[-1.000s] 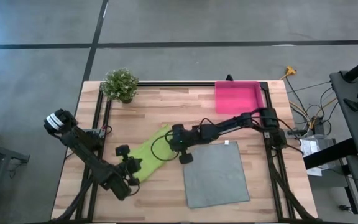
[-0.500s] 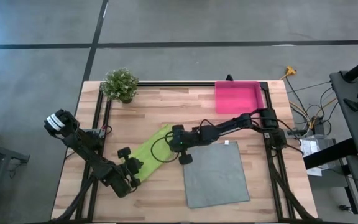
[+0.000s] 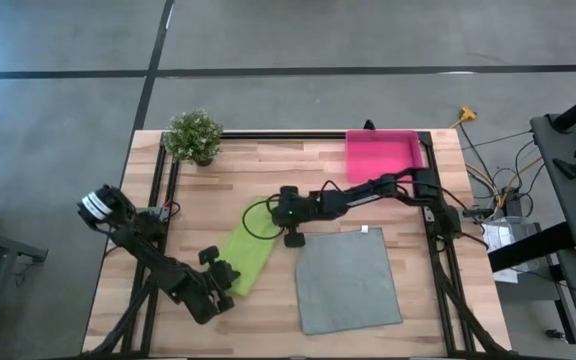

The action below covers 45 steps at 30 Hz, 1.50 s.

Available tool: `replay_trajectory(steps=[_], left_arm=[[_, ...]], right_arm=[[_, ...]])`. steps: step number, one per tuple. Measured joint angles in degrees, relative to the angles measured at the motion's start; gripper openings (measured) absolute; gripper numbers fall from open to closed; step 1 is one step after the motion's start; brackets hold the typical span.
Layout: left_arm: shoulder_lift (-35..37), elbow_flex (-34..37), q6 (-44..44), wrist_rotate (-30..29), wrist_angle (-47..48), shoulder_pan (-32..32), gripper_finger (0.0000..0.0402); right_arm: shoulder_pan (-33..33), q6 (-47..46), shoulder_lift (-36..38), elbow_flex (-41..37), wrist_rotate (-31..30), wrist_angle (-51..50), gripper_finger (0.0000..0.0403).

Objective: Roll microfiber towels into tight, uniform cylinder then place into a basket
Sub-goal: Fold the green microfiber cloth

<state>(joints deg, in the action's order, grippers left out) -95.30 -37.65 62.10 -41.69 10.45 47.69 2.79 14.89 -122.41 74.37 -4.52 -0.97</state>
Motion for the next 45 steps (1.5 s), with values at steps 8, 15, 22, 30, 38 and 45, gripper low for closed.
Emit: replay_trajectory(steps=[8,15,22,30,38,45], left_arm=[[-2.85,-2.96,-6.44,-3.75,-10.25,-3.53,0.0],[-3.04,-8.46,-20.76,-3.46,-4.38,-4.65,0.0],[0.91,-12.66,-18.59,-3.37,23.02,-1.64,0.0],[6.49,-8.89,-0.57,-2.51,30.96,1.24,0.0008],[14.16,-3.34,20.67,3.52,30.17,0.88,0.0112],[17.66,3.04,26.1,11.35,22.78,-2.65,0.0202]], right_arm=[[1.46,3.18,-0.2,-0.09,-0.08,3.65,0.0009],[1.26,1.41,1.96,-0.09,-2.15,-5.07,0.0009],[-2.4,0.03,5.38,-1.3,-2.14,-9.17,0.0009],[-6.96,1.06,5.81,-3.4,-2.07,-5.82,0.0009],[-8.53,-0.78,5.81,-4.87,-1.97,-5.49,0.0009],[-9.44,-1.13,6.03,-7.56,-2.07,-3.28,0.0009]])
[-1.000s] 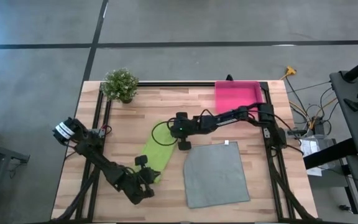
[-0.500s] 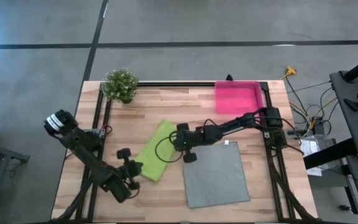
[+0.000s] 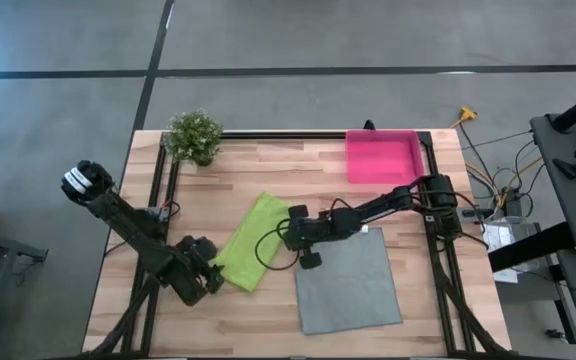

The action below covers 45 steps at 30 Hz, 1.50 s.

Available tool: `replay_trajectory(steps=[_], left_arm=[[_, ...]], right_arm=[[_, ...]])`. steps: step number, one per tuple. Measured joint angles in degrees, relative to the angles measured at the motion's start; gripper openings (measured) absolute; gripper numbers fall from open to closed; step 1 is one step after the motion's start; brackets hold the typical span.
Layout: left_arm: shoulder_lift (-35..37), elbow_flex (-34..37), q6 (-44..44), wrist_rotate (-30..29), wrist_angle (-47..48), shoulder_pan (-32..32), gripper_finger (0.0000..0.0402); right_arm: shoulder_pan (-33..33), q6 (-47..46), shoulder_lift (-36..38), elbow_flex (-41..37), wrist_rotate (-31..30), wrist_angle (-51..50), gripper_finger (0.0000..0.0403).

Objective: Roll microfiber towels into tight, uniform cylinder then place into a basket
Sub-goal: Fold the green microfiber cloth

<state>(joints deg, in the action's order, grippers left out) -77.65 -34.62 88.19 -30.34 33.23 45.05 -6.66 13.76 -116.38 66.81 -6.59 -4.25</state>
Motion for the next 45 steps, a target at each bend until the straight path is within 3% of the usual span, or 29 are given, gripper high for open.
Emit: replay_trajectory(steps=[7,17,28,41,45], left_arm=[[0.59,3.2,-1.54,0.22,-3.81,-3.23,0.0223],[-2.79,2.98,-6.1,5.12,-9.68,-6.6,0.0206],[-1.58,2.5,-9.47,5.83,-8.34,-7.24,0.0148],[2.61,2.5,-10.79,6.22,-7.21,-7.22,0.0019],[1.26,2.7,-10.55,6.8,-8.56,-7.22,0.0005]], right_arm=[[-0.2,-0.04,0.42,-3.78,0.09,5.13,0.0009],[-0.2,0.56,3.29,-8.1,0.77,9.08,0.0009],[-0.2,0.35,4.68,-10.64,0.77,10.86,0.0009],[-0.2,0.2,4.7,-10.64,0.52,11.04,0.0009],[-0.2,0.2,4.7,-10.69,0.52,11.06,0.0009]])
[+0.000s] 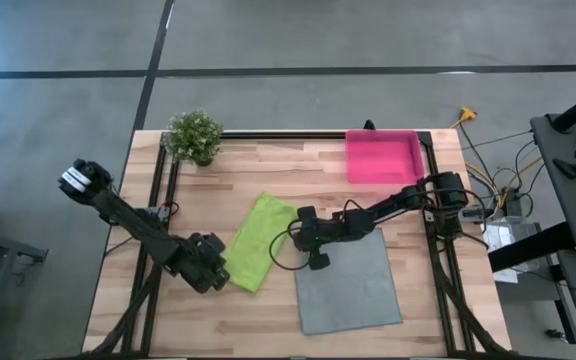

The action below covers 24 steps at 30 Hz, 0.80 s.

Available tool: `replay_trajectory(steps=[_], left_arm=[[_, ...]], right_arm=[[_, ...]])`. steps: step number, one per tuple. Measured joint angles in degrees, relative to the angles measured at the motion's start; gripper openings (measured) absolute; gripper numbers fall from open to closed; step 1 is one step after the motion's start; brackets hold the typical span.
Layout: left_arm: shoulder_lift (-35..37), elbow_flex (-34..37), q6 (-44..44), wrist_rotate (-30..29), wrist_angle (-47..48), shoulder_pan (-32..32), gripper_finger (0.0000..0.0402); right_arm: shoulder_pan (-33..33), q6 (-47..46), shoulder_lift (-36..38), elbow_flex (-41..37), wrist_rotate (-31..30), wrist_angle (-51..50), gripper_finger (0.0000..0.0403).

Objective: Roll microfiber towels into tight, uniform cylinder then place into a basket
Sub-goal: Fold the green microfiber cloth

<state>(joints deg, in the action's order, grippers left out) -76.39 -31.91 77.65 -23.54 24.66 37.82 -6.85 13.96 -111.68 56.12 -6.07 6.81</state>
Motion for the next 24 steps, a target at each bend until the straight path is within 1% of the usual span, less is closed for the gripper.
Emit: replay_trajectory(steps=[2,4,10,15,19,24], left_arm=[[-0.72,0.08,0.0,0.03,-2.12,0.0,0.0015],[-1.27,0.08,0.04,0.14,-3.51,-0.05,0.0034],[-1.41,0.12,3.77,0.69,-4.7,-0.36,0.0119],[-1.97,0.8,8.45,3.28,-4.89,-1.51,0.0183],[-2.02,0.95,8.93,4.47,-5.36,-2.05,0.0208],[-0.94,1.21,7.34,5.36,-6.68,-2.1,0.0212]], right_arm=[[0.0,0.0,0.0,-0.07,0.0,0.12,0.0009],[0.0,0.02,0.0,-0.12,-0.02,0.29,0.0009],[0.0,0.2,0.0,-0.28,-0.02,1.53,0.0009],[0.0,0.2,0.01,-0.28,-0.02,1.53,0.0009],[0.0,0.2,0.02,-0.42,-0.02,1.55,0.0009],[0.0,0.2,0.02,-0.44,-0.04,1.57,0.0009]])
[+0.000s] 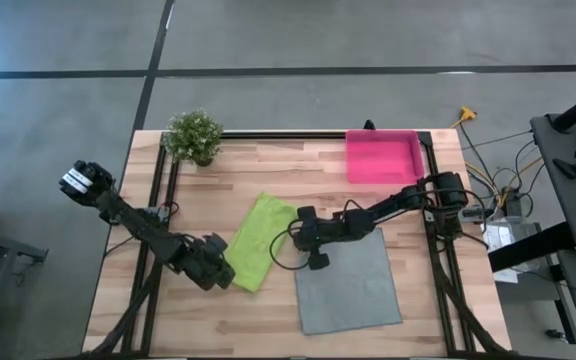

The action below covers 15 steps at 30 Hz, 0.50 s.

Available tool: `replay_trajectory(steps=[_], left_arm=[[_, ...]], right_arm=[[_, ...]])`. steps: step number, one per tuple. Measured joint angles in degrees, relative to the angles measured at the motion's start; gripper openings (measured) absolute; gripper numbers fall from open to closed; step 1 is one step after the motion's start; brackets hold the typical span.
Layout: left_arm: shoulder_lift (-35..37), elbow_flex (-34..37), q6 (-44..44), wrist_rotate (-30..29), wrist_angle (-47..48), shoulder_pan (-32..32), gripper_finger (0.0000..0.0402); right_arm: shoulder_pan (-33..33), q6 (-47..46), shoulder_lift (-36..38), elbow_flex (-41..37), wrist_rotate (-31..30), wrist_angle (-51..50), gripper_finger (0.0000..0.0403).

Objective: Roll microfiber towels into tight, uniform cylinder then place into a basket
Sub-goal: Fold the green microfiber cloth

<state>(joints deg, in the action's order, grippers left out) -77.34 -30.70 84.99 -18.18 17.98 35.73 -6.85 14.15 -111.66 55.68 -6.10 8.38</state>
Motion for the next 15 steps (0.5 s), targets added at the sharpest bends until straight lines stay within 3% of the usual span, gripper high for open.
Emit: replay_trajectory(steps=[8,15], left_arm=[[0.06,0.47,-1.69,0.28,-0.66,0.0,0.02],[0.02,0.96,-3.38,-0.28,-1.08,-0.11,0.0128]], right_arm=[[0.02,0.01,0.0,0.0,-0.01,0.02,0.0009],[0.02,0.32,0.04,0.0,-0.01,0.02,0.0009]])
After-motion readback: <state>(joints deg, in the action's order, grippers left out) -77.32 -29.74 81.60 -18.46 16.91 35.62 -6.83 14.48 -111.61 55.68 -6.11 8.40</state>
